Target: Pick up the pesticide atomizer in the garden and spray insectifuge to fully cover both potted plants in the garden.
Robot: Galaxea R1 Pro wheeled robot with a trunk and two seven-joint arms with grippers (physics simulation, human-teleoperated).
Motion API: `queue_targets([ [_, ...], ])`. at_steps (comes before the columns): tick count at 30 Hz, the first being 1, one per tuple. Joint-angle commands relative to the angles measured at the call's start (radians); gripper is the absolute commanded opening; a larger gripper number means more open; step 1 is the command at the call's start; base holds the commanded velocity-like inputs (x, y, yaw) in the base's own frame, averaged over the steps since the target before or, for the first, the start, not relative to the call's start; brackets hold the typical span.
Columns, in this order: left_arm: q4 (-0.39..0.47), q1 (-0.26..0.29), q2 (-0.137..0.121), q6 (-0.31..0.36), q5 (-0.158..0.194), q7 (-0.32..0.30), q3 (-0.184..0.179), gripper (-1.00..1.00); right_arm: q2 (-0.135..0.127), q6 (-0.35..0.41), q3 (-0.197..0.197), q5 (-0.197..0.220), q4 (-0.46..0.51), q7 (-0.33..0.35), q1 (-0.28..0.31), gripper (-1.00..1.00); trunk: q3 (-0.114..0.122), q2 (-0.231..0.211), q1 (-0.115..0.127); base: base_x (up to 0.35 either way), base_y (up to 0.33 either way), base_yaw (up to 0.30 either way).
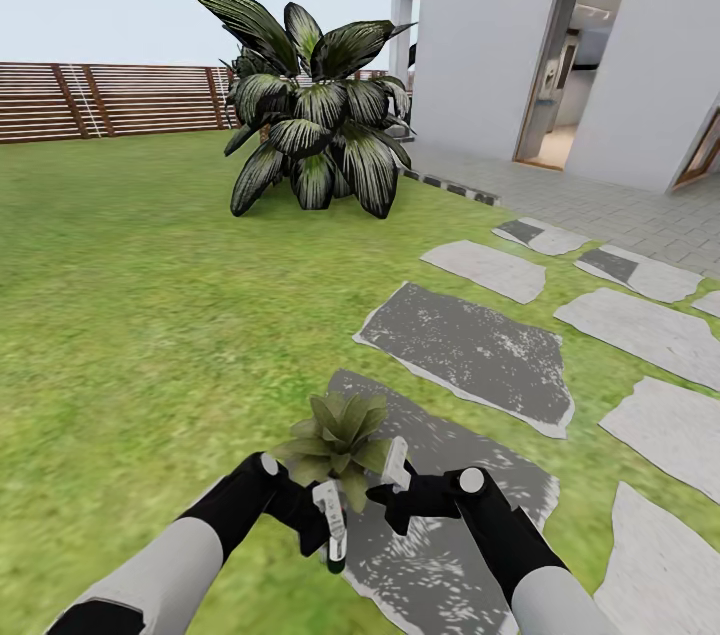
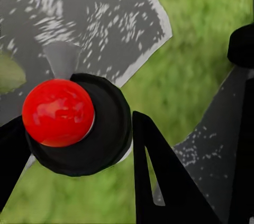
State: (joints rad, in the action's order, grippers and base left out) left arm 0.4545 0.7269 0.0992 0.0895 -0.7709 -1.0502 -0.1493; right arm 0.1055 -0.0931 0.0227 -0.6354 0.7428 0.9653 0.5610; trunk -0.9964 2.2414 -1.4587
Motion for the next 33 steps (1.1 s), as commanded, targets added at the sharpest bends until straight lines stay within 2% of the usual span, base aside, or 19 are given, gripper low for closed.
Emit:
queue_targets([
  [1, 0.005, 0.0, 0.003, 0.01, -0.002, -0.004, -0.001, -1.0, 0.0, -0.01, -0.001, -0.01, 0.001, 0.001, 0.0, -1.0, -0.001, 0.0, 0.0, 0.0, 0.0, 0.0],
  [10, 0.027, 0.0, 0.022, 0.01, -0.004, -0.004, -0.001, -1.0, 0.002, -0.01, 0.002, -0.009, 0.001, 0.003, 0.0, -1.0, -0.001, 0.0, 0.0, 0.0, 0.0, 0.0],
  [14, 0.029, 0.0, 0.026, 0.01, -0.004, -0.004, -0.001, -1.0, 0.002, -0.01, 0.041, -0.009, 0.001, 0.002, 0.0, -1.0, -0.001, 0.0, 0.0, 0.0, 0.0, 0.0],
  [17, 0.031, 0.0, 0.029, 0.01, -0.003, -0.004, -0.001, -1.0, 0.002, -0.01, 0.055, -0.008, 0.002, 0.001, 0.0, -1.0, -0.001, 0.0, 0.0, 0.0, 0.0, 0.0],
  [33, 0.031, -0.001, 0.028, 0.008, 0.001, -0.008, 0.001, -1.0, 0.002, -0.011, 0.059, -0.007, 0.003, 0.001, 0.0, -1.0, -0.001, 0.0, 0.0, 0.0, 0.0, 0.0],
])
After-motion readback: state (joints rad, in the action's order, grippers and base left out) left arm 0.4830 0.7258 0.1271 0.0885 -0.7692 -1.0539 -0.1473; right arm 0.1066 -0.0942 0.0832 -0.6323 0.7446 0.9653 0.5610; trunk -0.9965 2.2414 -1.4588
